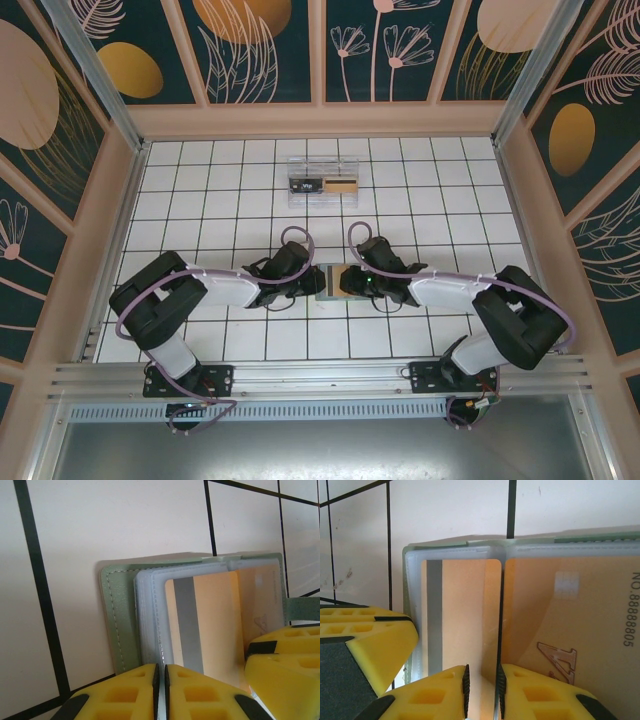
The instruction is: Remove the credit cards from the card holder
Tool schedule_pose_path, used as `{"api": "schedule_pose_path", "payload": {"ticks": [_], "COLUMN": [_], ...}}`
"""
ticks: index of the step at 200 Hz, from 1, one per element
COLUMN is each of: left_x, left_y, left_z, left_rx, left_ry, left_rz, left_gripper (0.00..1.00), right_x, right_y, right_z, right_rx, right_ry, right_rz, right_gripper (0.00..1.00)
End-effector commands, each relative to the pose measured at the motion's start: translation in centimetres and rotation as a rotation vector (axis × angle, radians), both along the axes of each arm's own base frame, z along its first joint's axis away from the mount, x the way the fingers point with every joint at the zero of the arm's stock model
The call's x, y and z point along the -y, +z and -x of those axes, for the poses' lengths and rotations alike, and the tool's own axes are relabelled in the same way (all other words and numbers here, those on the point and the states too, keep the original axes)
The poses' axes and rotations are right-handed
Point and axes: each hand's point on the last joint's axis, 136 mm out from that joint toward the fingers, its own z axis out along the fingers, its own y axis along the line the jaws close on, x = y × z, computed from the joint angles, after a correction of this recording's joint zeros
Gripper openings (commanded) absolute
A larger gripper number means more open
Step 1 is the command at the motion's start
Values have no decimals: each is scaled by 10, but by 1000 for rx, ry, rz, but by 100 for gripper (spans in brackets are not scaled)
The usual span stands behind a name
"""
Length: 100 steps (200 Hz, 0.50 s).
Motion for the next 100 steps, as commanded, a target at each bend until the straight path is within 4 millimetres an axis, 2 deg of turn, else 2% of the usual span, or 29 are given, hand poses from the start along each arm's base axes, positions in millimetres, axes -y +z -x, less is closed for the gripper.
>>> {"api": "schedule_pose_path", "payload": {"ticks": [1,45,72,100], "left_x": [-1,7,13,14], "left_y": [6,34,28,13], "left_z": [3,-5,-6,-6], "left_rx": [5,58,46,16], "left_ry": [-2,-14,-30,-30], "left_rz": [-10,26,25,-1], "left_gripper": [15,15,15,15], "right_x": [-3,1,3,4], "right_y": [11,15,13,13], "right_z": [-7,-9,-9,-9], "right_rx": [16,35,32,32], "right_ry": [-13,-29,-32,-33], "right_rz": [-22,-15,-11,-11], "right_gripper": [26,27,27,28]}}
